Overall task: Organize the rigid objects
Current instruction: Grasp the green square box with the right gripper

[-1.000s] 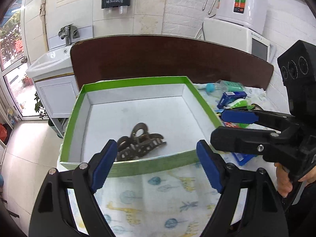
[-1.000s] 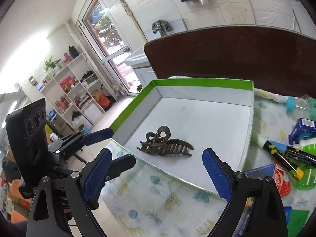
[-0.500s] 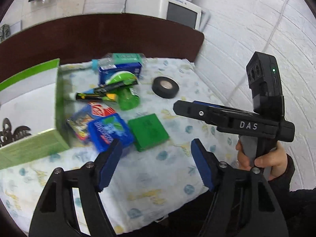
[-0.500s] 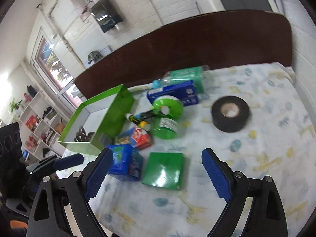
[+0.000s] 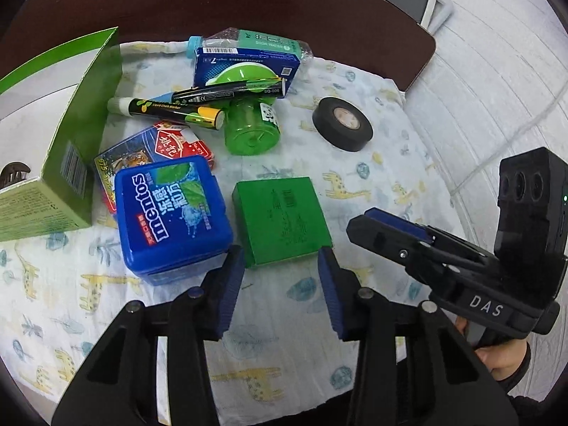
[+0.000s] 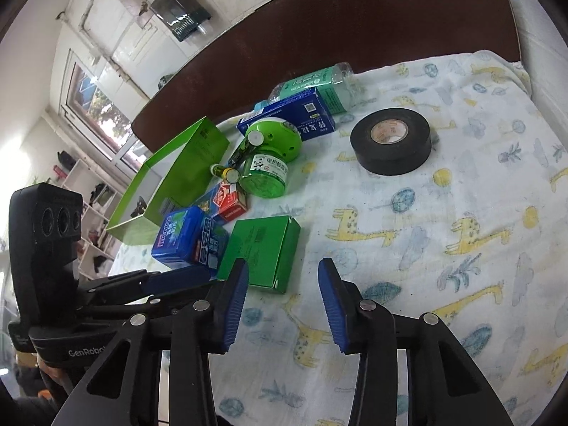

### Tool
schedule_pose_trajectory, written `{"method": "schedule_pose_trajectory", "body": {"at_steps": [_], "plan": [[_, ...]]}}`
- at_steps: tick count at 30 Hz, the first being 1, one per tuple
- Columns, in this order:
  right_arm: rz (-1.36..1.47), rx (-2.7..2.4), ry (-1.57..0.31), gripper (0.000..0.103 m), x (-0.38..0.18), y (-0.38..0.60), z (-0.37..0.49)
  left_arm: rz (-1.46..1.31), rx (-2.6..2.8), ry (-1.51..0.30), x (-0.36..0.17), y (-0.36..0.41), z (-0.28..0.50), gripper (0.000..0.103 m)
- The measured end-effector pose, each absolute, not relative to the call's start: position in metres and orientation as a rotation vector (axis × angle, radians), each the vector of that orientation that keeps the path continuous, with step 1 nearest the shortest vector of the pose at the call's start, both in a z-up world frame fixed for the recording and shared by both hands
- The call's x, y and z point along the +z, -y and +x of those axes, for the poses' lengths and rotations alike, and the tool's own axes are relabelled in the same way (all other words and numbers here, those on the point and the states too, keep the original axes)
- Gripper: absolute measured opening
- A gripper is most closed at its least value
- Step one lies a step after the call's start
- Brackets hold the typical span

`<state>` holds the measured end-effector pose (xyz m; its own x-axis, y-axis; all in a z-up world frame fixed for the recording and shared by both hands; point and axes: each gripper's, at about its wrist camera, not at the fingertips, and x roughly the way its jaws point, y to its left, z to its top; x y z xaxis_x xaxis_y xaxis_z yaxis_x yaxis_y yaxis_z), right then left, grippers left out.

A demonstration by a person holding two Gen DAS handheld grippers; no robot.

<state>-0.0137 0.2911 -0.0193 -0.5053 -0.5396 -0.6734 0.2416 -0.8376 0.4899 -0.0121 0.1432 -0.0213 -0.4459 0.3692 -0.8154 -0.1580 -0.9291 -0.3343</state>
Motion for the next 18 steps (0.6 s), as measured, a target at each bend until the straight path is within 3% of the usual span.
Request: {"method": "schedule_pose_trajectory", "body": {"at_steps": [3,5,9,11,18], "plan": [[1.241,-2.345,0.485,0.038,-0.027,-0.290,-0.022,-1.462,2.417,0.342,-0.025,-0.142,-0.022,0.039],[1.263,-2.330,0.519,0.033,-0.032,-0.290,-0.027,-1.500,2.410,0.372,-0.032,-0.141,-0.030,0.032],[1.293,-2.278,0.563,0.031,-0.040,-0.285,-0.034,-1.501,2.345,0.537,-0.040,-0.128,-0.041,0.035],[1.308,-2.255,0.556,0.031,-0.044,-0.280,-0.035,-1.485,2.344,0.527,-0.039,-0.127,-0.041,0.031],[1.307,-2.271,0.553,0.031,-0.045,-0.279,-0.037,-1.445,2.356,0.458,-0.037,-0.129,-0.038,0.034]]}}
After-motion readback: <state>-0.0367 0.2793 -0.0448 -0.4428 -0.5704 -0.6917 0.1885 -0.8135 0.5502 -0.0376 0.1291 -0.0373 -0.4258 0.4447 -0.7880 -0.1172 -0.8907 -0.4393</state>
